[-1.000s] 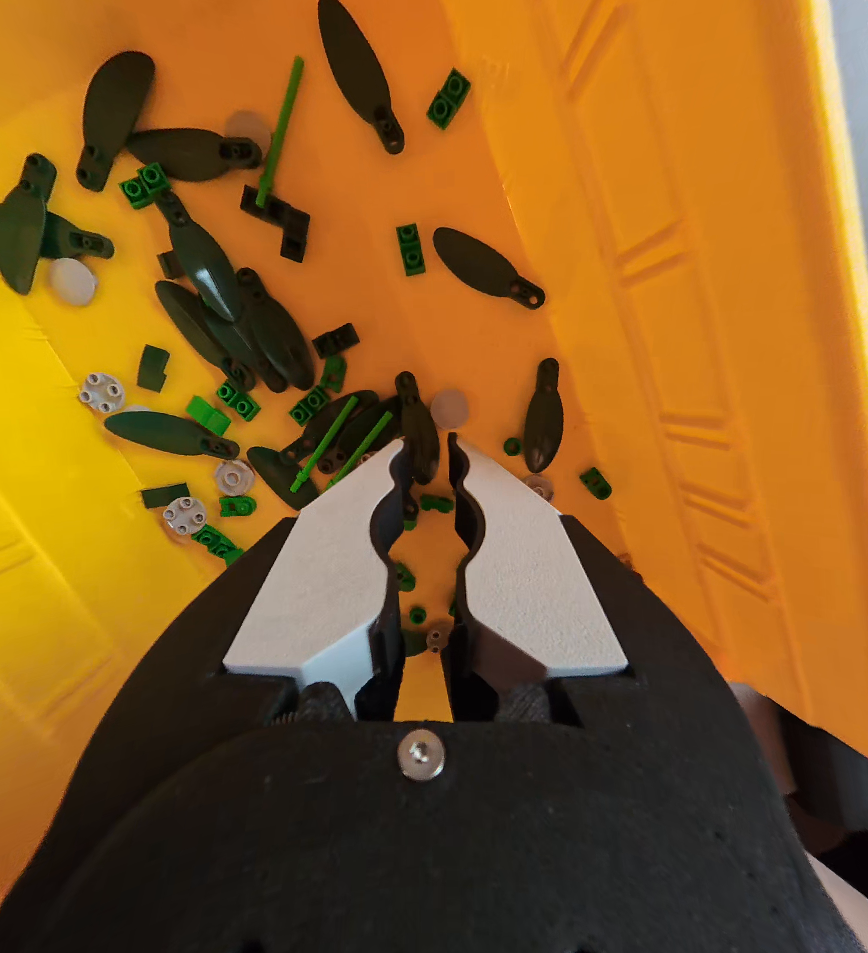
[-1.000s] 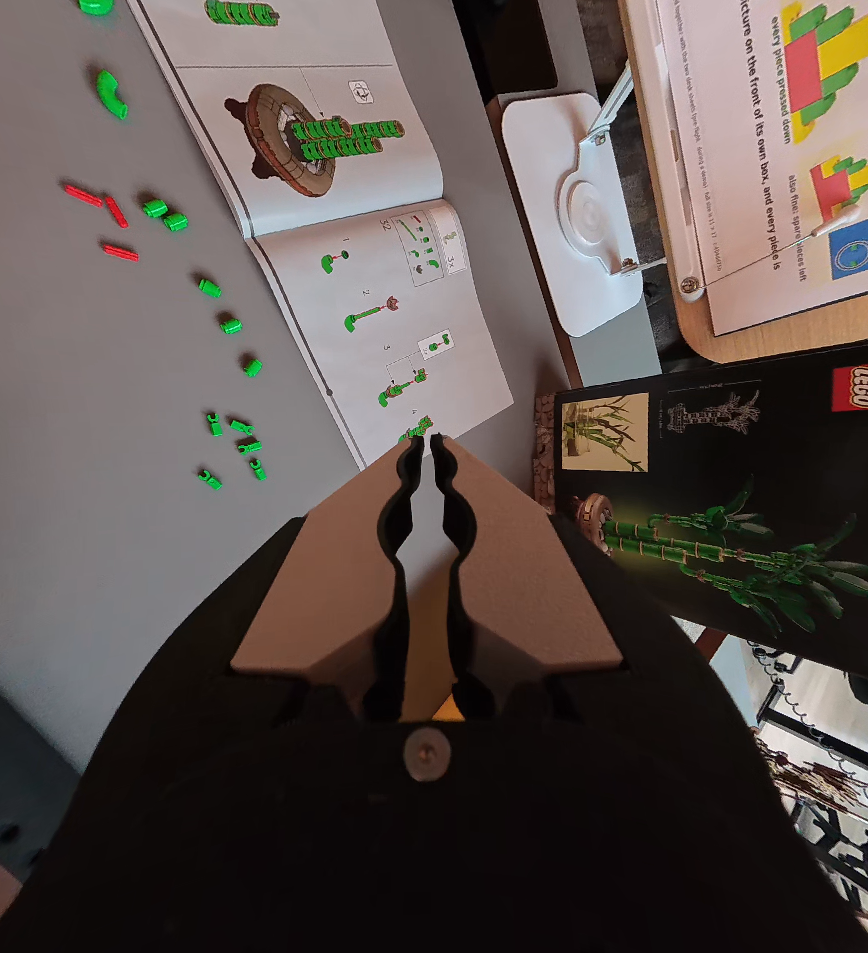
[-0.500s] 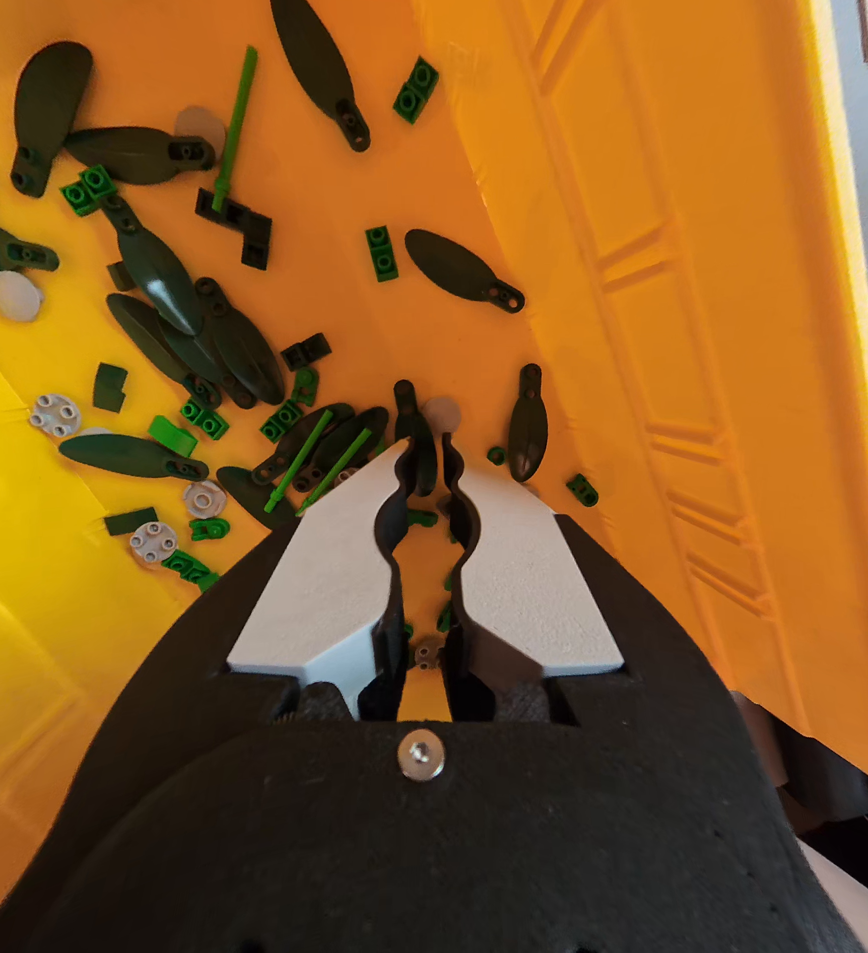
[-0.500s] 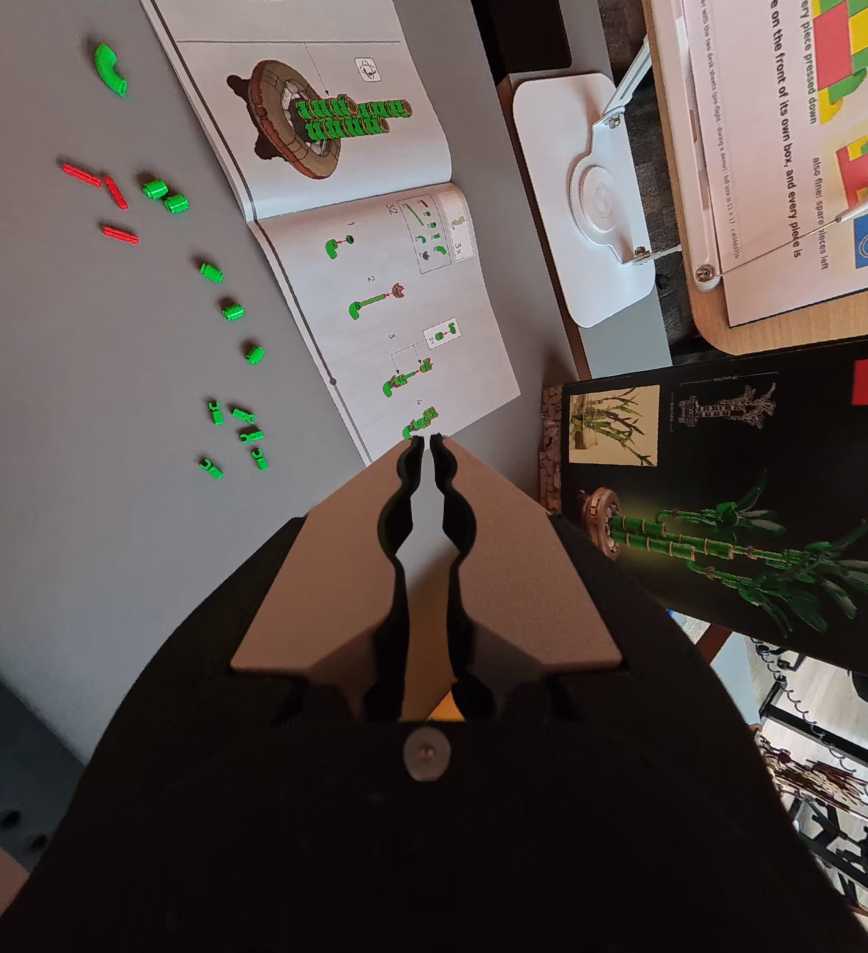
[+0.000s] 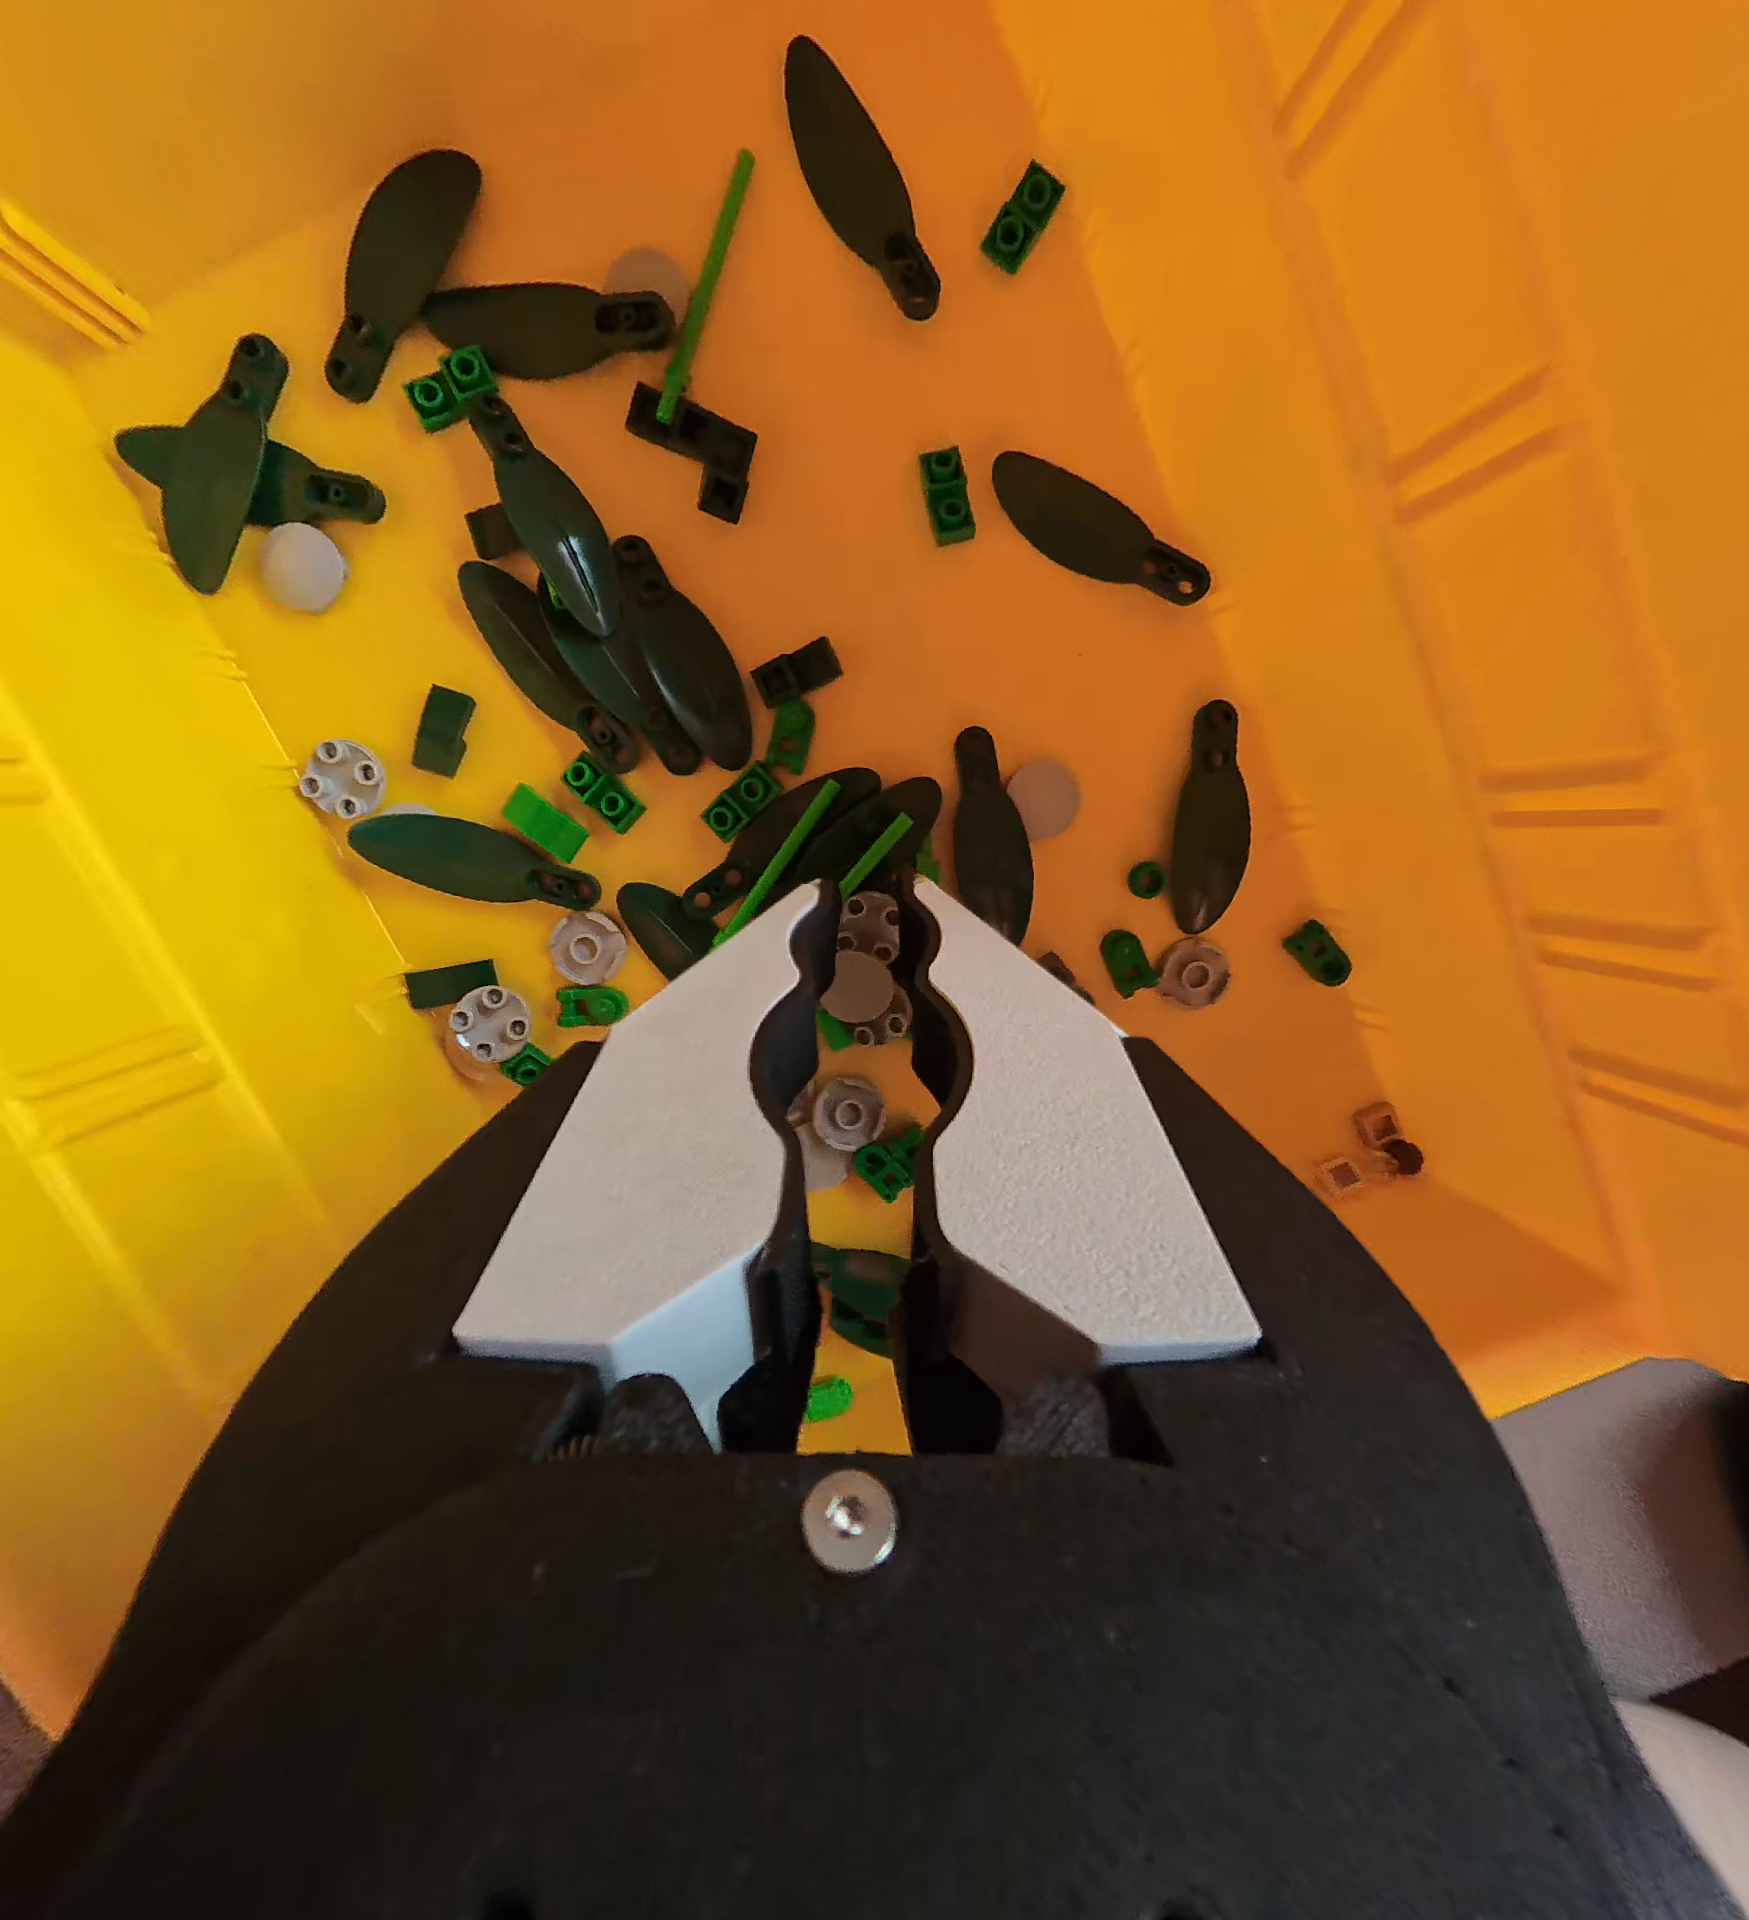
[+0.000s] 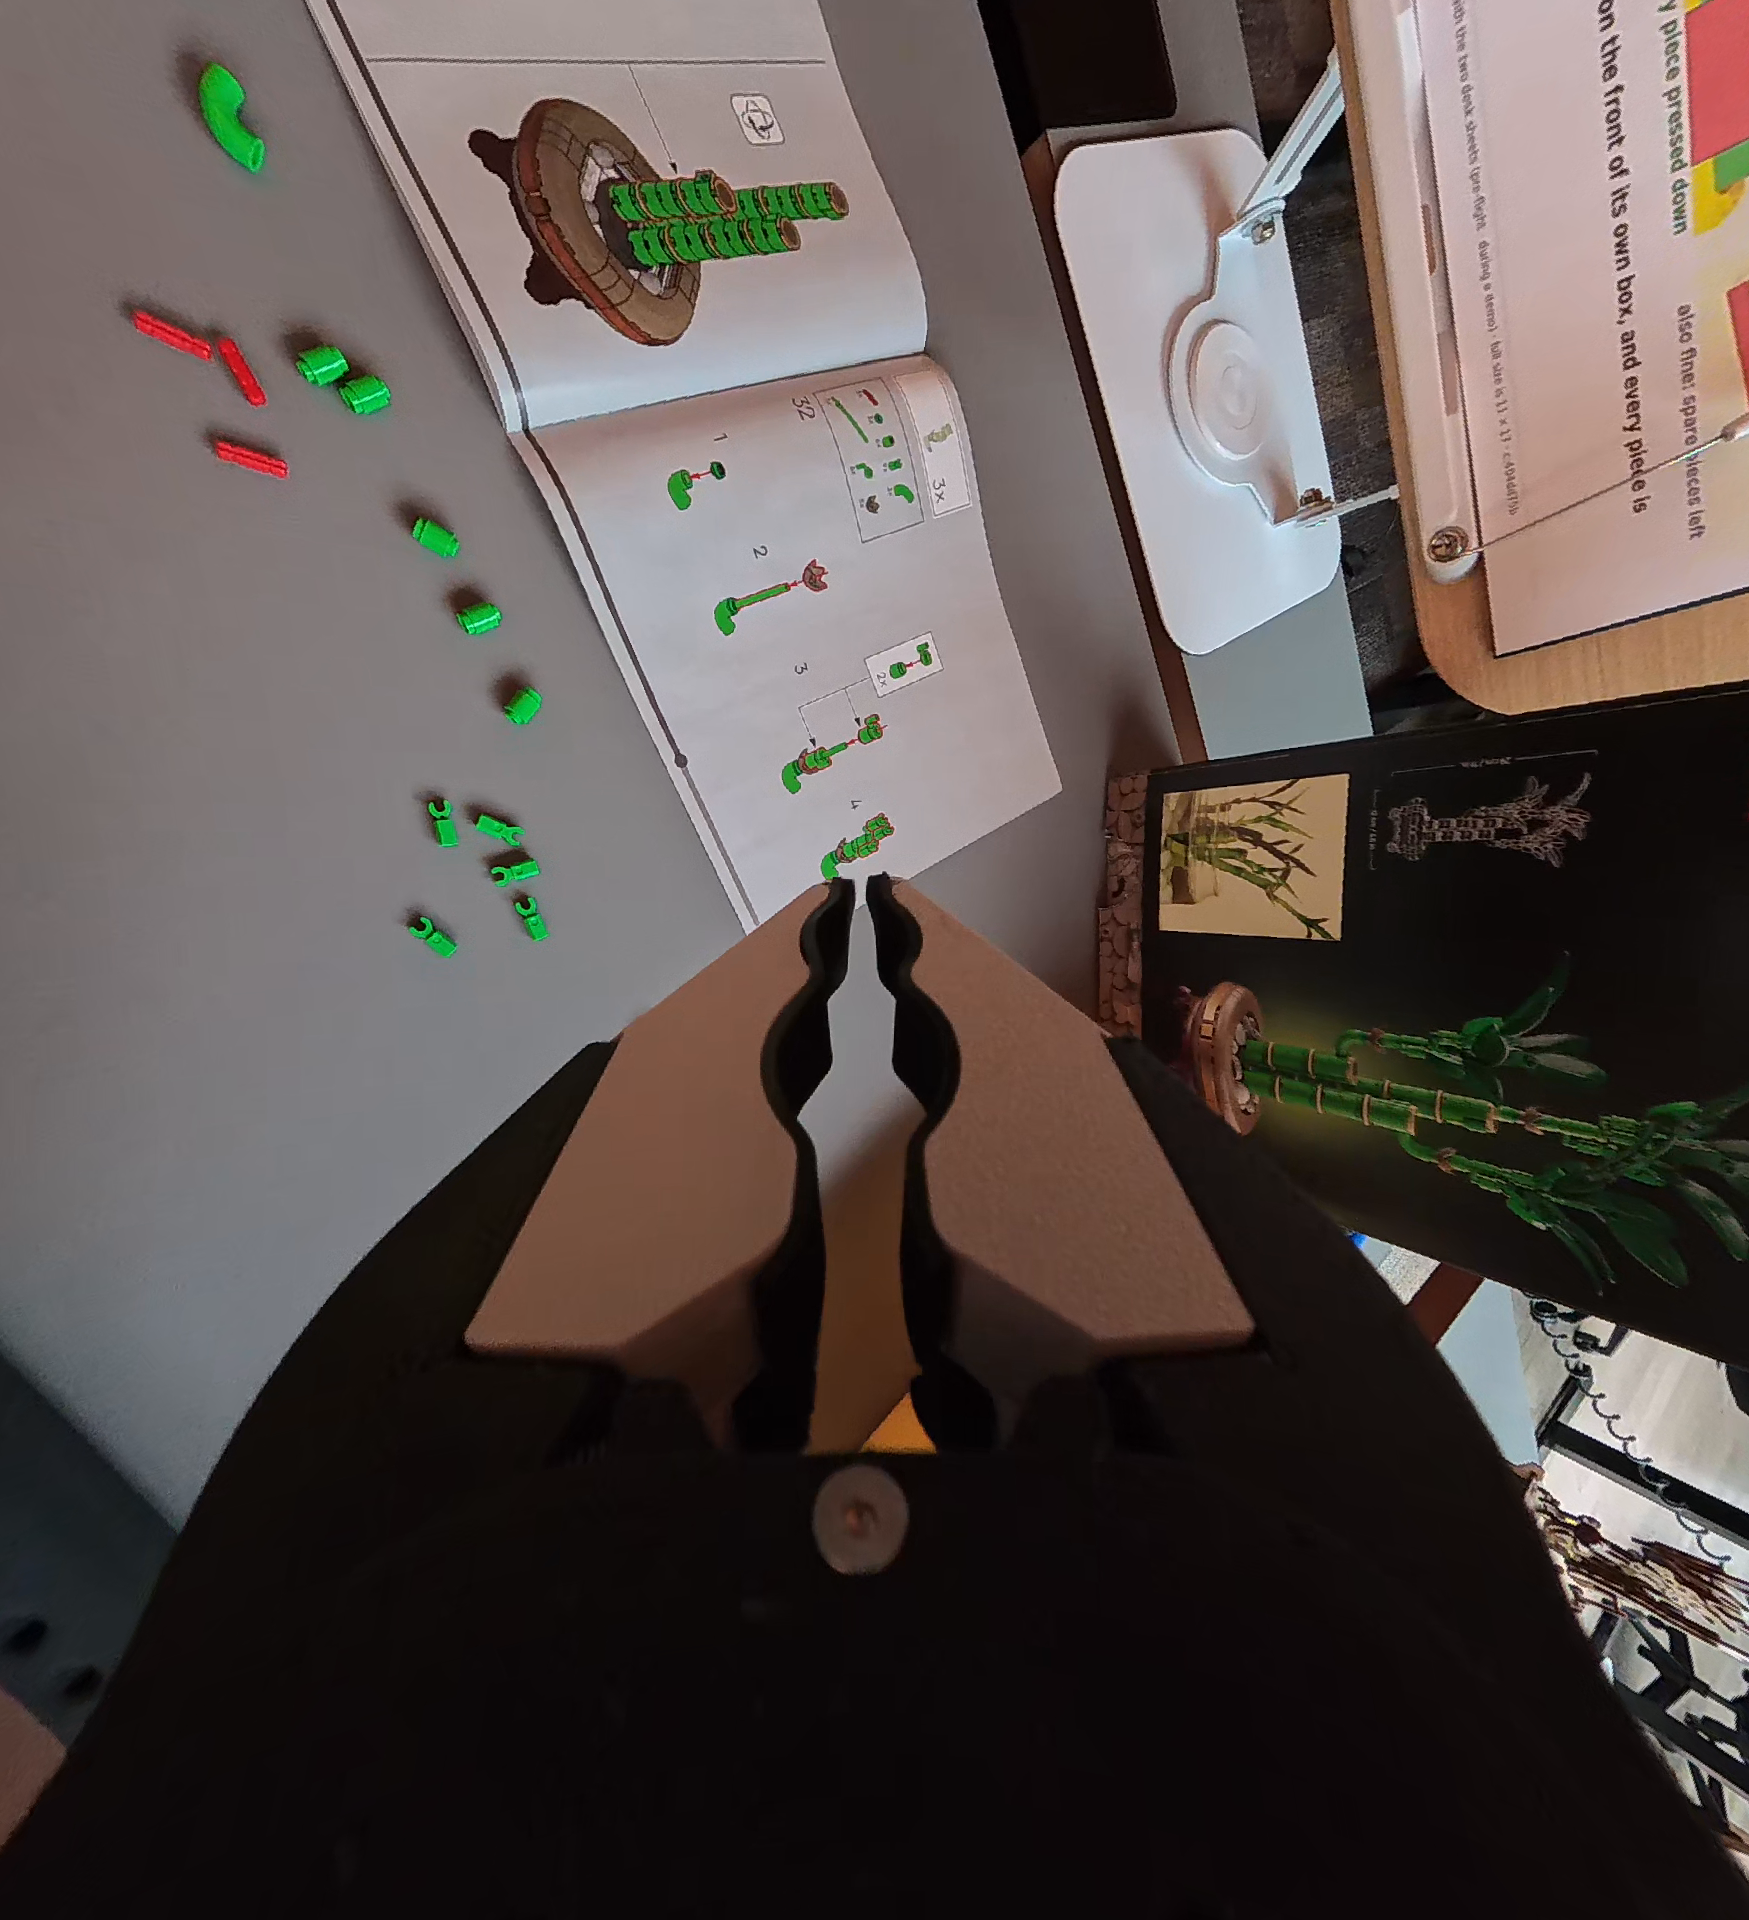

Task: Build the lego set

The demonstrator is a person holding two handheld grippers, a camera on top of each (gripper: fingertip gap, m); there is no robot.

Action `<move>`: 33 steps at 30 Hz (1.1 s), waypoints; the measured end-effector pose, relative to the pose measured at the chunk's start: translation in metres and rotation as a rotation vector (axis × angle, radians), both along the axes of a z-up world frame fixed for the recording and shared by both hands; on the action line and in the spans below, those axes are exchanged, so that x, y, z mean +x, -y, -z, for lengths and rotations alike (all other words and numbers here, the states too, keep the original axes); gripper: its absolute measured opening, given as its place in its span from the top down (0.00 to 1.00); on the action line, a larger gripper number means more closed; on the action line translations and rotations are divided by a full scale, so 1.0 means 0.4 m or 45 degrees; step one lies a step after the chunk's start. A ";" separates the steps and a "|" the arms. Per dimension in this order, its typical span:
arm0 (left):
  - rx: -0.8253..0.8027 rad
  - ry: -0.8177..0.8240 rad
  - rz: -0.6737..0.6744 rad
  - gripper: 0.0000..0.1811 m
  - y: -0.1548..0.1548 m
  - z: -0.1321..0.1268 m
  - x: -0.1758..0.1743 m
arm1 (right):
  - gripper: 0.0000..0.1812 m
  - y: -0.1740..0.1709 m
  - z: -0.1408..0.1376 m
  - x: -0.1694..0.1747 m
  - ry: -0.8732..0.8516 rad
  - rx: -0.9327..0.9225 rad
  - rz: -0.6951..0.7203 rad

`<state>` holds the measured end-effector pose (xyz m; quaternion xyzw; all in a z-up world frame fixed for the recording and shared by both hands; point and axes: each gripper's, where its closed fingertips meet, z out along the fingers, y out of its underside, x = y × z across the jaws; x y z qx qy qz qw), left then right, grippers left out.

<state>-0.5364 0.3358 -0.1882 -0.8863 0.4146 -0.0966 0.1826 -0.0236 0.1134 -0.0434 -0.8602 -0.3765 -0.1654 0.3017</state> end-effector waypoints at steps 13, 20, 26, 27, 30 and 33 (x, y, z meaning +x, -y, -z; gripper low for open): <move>0.111 -0.165 0.069 0.94 -0.022 0.024 -0.008 | 0.98 0.003 0.003 0.003 -0.003 -0.006 -0.004; 0.152 -0.131 0.067 0.93 -0.046 0.025 0.006 | 0.98 0.002 0.008 0.004 0.003 -0.017 -0.004; 0.154 -0.081 0.056 0.92 -0.054 0.025 0.012 | 0.98 0.002 0.010 0.004 0.006 -0.021 -0.005; 0.155 -0.074 0.051 0.92 -0.056 0.025 0.013 | 0.98 0.002 0.010 0.004 0.005 -0.020 -0.005; 0.159 -0.020 0.067 0.93 -0.048 0.011 0.026 | 0.98 0.004 0.010 0.005 0.006 -0.021 -0.005; 0.139 0.071 0.129 0.93 -0.023 -0.008 0.062 | 0.98 0.005 0.011 0.006 0.005 -0.021 -0.005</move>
